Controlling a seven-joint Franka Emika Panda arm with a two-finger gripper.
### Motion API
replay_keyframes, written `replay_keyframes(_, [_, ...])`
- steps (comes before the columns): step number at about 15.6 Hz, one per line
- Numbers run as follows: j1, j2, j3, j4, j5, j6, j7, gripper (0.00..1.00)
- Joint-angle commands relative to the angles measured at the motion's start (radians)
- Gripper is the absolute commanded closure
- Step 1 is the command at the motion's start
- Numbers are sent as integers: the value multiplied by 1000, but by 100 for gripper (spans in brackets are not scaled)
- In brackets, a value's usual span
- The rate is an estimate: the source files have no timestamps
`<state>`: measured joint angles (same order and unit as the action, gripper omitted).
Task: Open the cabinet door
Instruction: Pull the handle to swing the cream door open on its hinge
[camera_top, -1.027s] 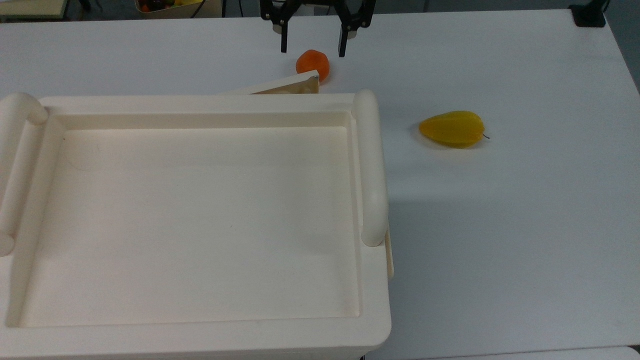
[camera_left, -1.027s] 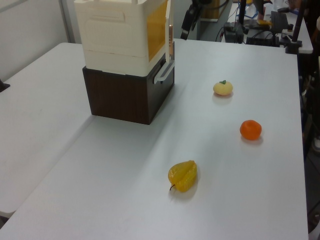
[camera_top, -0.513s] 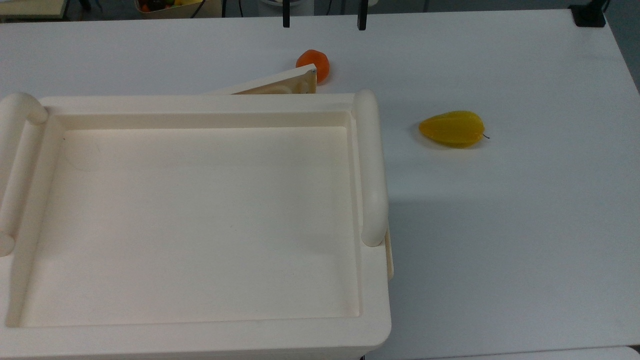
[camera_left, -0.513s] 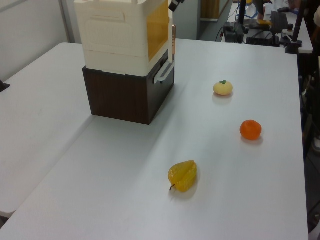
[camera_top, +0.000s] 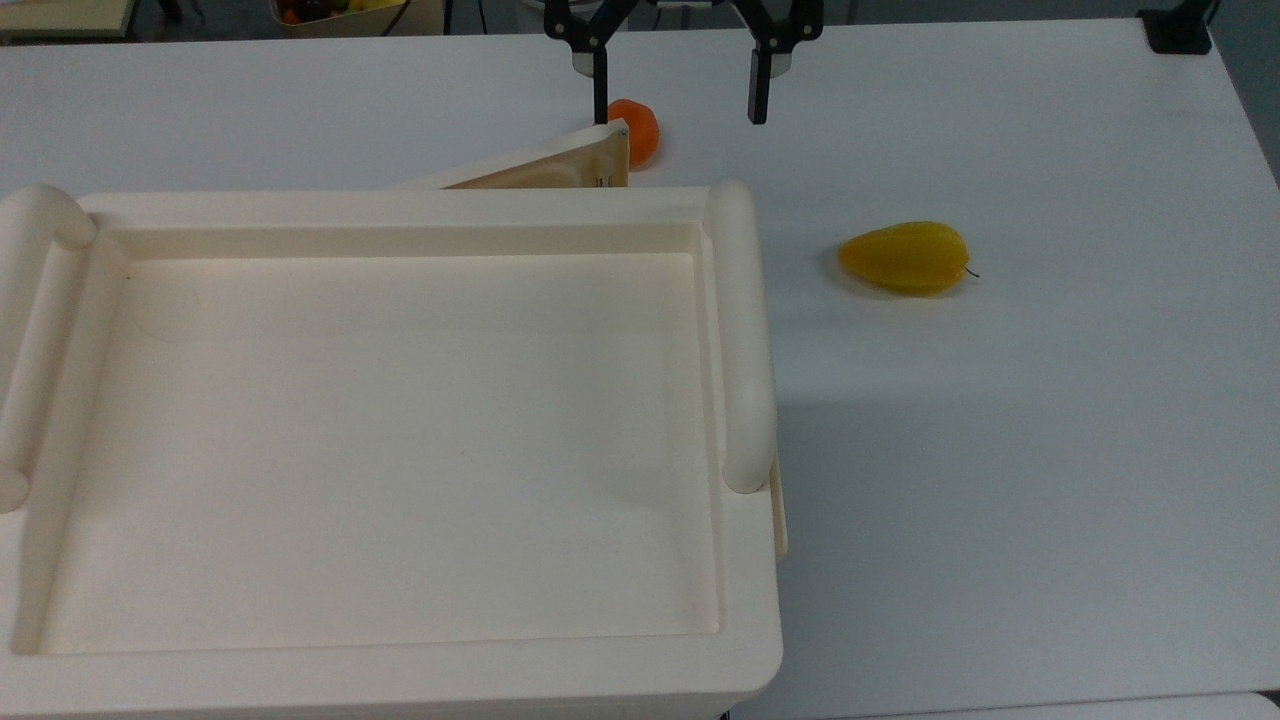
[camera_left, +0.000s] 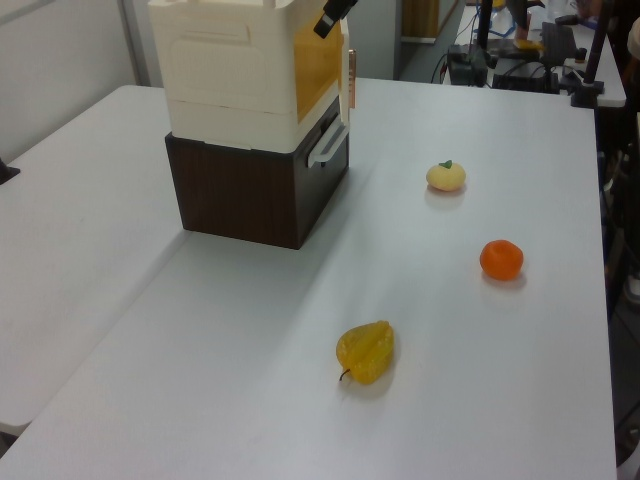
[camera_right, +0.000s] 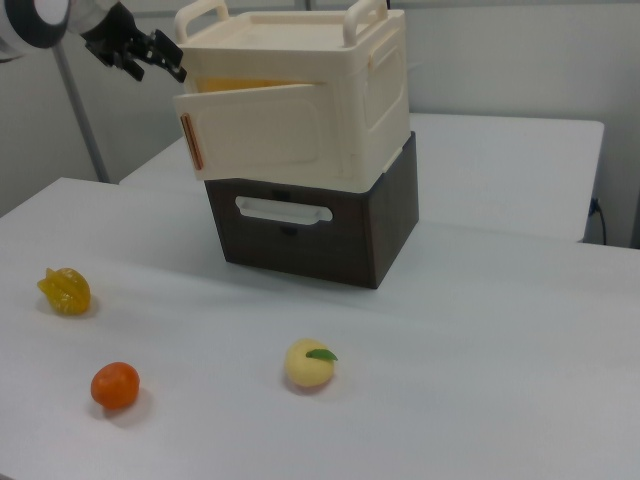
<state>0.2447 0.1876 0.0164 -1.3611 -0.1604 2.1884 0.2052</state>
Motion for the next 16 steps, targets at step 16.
replay_keyframes(16, [-10,-71,-26,-27,4,-407,-79,0])
